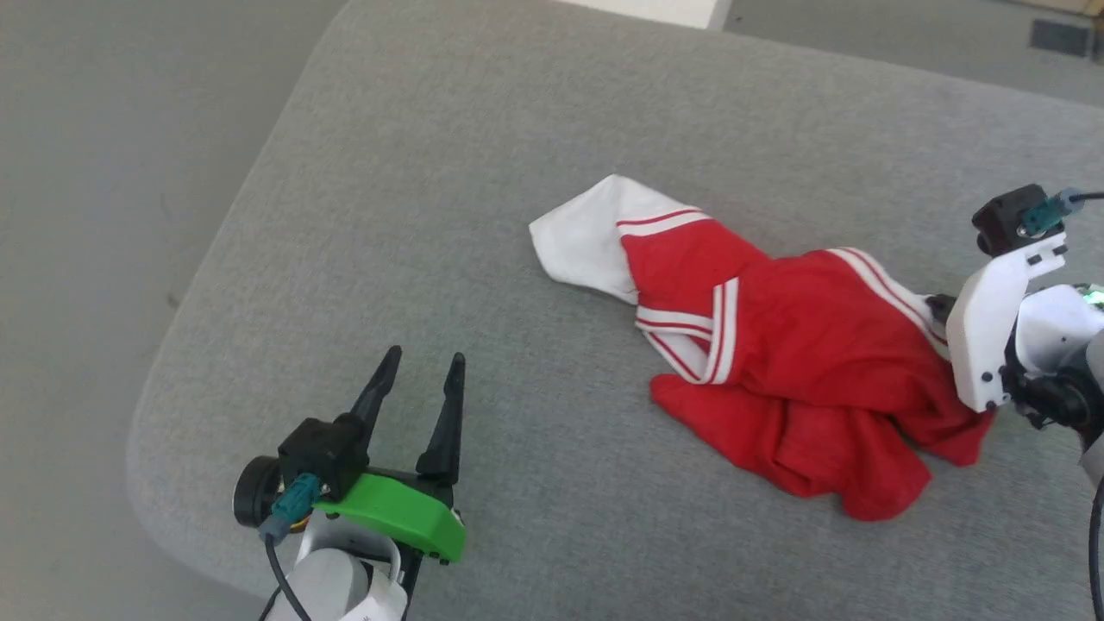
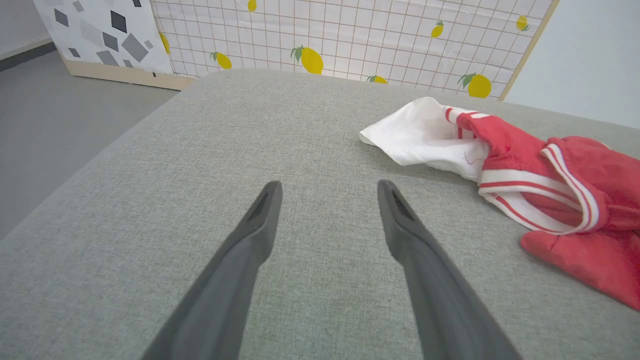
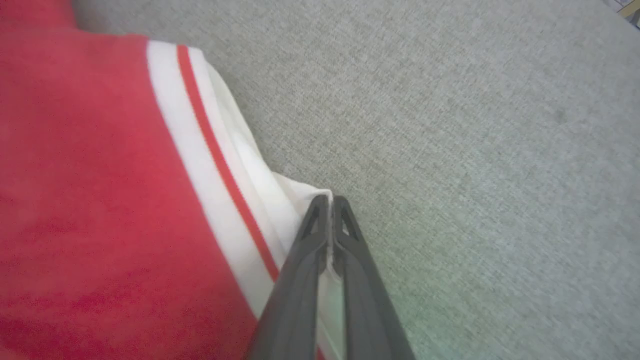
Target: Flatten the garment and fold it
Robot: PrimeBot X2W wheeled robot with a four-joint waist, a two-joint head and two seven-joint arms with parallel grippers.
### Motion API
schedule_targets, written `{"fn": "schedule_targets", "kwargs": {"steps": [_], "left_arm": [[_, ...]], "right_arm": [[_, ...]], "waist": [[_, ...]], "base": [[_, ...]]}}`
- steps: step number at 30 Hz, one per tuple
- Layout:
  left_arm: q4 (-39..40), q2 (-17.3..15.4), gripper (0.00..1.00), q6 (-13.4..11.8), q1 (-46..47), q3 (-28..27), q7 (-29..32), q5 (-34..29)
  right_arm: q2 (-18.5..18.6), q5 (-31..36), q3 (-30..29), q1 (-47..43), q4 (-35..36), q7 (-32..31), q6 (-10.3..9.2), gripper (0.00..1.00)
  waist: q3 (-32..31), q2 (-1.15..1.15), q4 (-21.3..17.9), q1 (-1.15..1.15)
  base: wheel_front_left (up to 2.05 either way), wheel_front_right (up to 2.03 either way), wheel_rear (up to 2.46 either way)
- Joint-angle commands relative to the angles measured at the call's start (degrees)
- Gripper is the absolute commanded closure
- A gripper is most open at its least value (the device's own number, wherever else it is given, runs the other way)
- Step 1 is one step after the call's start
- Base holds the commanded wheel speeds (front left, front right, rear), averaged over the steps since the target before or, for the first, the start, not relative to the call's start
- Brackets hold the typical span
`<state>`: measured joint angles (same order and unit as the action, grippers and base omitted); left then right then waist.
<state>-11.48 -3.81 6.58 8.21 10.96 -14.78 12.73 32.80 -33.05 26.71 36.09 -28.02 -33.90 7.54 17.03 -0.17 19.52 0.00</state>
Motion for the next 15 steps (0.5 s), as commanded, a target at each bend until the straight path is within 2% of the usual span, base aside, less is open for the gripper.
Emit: {"fn": "schedule_targets", "kwargs": {"steps": [1, 8, 11, 15], "left_arm": [[-0.16, 0.24, 0.0, 0.41, -0.33, -0.38, -0.21, -0.31], [-0.35, -0.29, 0.0, 0.69, -1.86, -1.91, -0.21, -0.41], [-0.29, -0.31, 0.0, 0.75, -2.25, -2.14, -0.22, -0.43], [-0.16, -0.23, 0.0, 0.8, -2.55, -2.59, -0.22, -0.35]], "right_arm": [[-0.5, -0.47, -0.15, -1.98, -0.62, 1.62, -0.05, 1.0], [1.2, 2.43, -7.64, -5.23, 2.39, 8.45, -0.05, 1.0], [1.26, 4.41, -12.76, -7.76, 3.31, 9.18, -0.05, 1.0], [0.16, 9.33, -22.56, -12.47, 4.01, 7.64, -0.05, 1.0]], "waist": [[-3.93, 0.17, -3.85, 0.0], [-8.17, 0.17, -9.62, 0.0], [-8.98, 0.17, -11.14, 0.0], [-9.56, 0.17, -12.99, 0.0]], "base": [[0.0, 0.0, 0.0], [0.0, 0.0, 0.0], [0.0, 0.0, 0.0], [0.0, 0.0, 0.0]]}}
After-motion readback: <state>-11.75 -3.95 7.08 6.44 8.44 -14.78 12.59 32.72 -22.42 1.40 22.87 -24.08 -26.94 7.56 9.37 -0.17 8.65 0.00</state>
